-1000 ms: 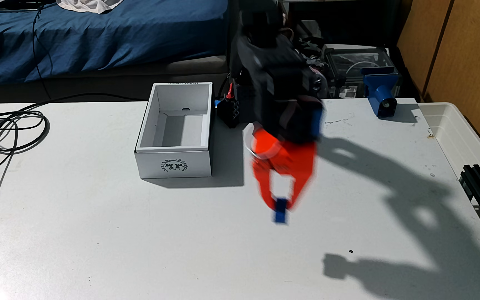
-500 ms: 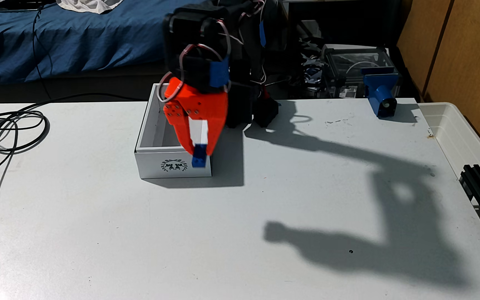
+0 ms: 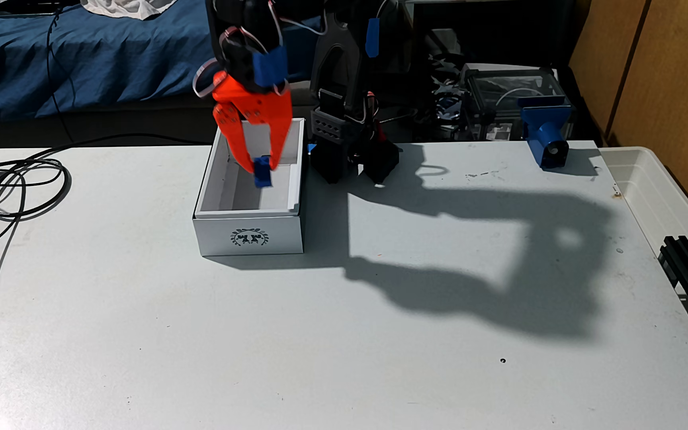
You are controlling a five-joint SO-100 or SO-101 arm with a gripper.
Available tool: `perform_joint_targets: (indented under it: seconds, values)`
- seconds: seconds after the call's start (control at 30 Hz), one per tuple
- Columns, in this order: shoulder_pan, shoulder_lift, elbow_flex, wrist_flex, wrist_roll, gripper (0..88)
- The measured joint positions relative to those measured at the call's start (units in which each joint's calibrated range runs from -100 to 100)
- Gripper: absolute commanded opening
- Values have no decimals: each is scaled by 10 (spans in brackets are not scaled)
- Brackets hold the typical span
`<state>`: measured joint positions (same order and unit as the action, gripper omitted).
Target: Grab the blue brick and place in box
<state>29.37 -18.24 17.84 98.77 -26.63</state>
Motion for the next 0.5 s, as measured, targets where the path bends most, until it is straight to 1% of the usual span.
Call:
perform_joint_targets:
  seconds: [0.27, 0.5]
  values:
    - [103, -20, 1, 0, 76, 9]
    - [137, -21, 1, 0, 91, 9]
